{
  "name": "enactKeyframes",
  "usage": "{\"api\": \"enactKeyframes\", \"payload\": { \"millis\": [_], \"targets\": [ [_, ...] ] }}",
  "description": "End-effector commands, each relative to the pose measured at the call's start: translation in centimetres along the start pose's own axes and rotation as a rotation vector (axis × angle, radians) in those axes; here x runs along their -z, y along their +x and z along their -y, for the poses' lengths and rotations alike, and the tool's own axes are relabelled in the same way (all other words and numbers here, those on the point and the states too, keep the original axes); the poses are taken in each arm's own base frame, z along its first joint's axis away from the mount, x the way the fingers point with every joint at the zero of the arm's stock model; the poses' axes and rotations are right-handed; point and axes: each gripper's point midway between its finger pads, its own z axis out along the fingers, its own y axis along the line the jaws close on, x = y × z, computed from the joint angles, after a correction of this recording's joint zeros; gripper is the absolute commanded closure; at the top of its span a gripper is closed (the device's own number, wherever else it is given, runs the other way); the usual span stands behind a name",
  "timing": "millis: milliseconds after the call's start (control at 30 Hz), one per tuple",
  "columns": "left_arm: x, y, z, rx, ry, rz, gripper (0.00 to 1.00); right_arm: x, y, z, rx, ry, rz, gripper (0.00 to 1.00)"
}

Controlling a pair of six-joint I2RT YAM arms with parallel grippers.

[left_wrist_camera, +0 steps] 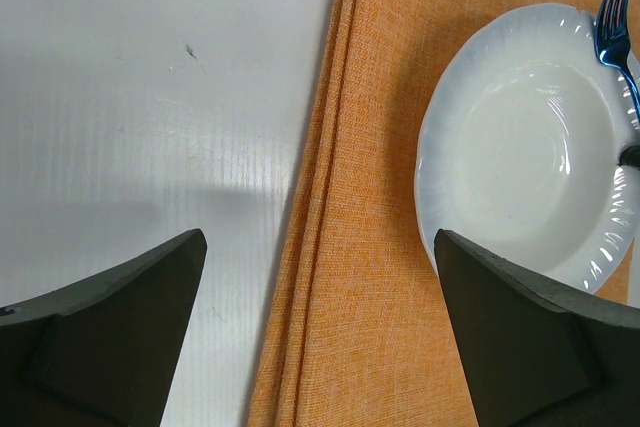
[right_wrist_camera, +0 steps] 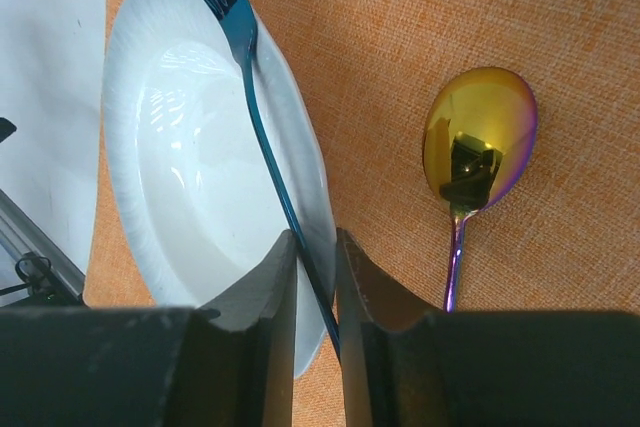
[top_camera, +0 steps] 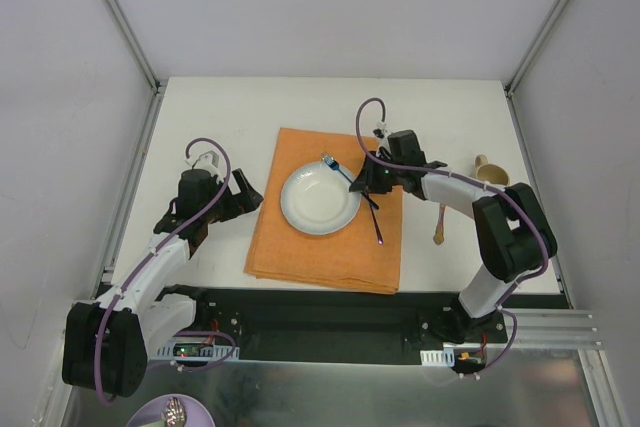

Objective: Set the dinner table for one person
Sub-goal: Adjust the utensils on the napkin.

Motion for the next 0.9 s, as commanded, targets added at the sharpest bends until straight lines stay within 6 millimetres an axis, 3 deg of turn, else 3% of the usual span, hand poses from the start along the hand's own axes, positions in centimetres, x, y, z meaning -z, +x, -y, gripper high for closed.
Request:
{"api": "enactKeyframes", "payload": {
  "millis": [0,400,867],
  "targets": [
    [0.1,-0.3,0.6,-0.018,0.016,0.006,0.01,1.5,-3.7,-1.3,0.019,-0.067,0.135,0.99],
    [0.0,-0.2,0.5,-0.018,0.016,0.002,0.01,3.6,-6.1,-2.6,-0.005,-0.19,0.198,0.99],
    [0.1,-0.1,0.5,-0.018,0.016,0.002,0.01,4.7,-7.6,-1.0,-0.054,-0.199,0.253,0.99]
  ]
}}
